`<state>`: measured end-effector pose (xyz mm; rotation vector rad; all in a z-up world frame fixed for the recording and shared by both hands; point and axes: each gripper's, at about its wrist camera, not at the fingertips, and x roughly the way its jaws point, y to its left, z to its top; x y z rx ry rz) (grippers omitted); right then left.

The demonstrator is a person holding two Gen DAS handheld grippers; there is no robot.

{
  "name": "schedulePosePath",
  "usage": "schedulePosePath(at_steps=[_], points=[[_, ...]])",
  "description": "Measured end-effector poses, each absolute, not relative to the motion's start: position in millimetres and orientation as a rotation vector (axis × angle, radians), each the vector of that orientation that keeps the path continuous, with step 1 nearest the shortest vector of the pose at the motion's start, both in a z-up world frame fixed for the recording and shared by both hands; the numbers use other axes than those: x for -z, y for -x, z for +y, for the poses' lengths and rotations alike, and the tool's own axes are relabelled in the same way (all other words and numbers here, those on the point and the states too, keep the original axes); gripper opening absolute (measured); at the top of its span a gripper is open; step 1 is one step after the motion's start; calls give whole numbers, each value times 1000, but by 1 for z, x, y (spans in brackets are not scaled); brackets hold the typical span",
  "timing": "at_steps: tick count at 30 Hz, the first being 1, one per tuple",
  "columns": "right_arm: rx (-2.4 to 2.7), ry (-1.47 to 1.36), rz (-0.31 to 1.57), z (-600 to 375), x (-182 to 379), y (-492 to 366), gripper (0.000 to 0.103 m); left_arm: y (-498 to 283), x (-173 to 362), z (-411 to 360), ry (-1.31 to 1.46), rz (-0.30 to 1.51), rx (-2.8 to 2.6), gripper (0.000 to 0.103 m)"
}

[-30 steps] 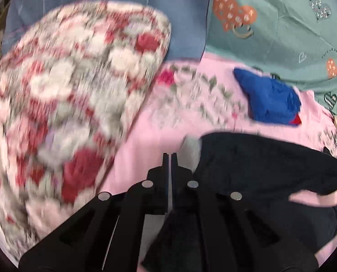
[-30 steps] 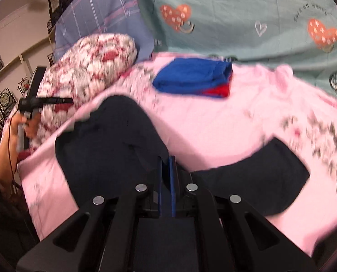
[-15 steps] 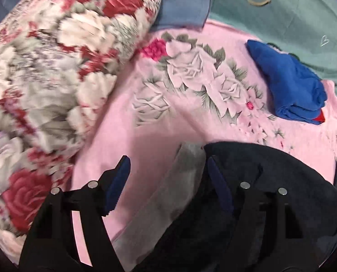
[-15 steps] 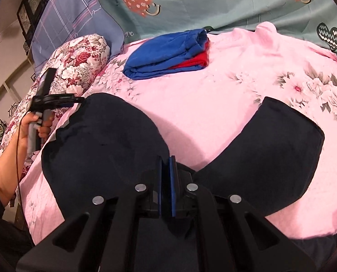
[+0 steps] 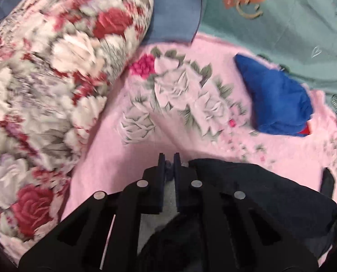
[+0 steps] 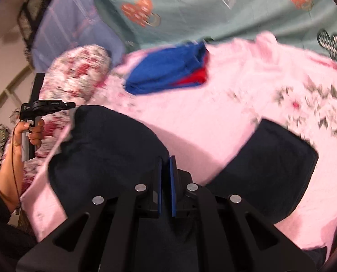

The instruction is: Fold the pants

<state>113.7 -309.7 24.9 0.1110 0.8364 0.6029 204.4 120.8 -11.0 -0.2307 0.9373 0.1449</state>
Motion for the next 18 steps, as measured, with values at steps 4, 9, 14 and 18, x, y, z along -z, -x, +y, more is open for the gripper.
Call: schedulePosePath(at_steps=[4, 9, 14, 18], points=[[-635, -52, 777, -307, -46, -67, 2, -145, -29, 124, 237, 852, -112, 3], [-651, -40, 785, -310, -32, -23, 2, -57, -46, 145, 277, 763, -129, 0], [-587, -110, 850, -313, -7, -27, 33, -41, 2, 156, 311, 917, -140, 0], [-513, -113, 797, -312, -12, -38, 65, -67, 11, 157, 320, 927, -161, 68]])
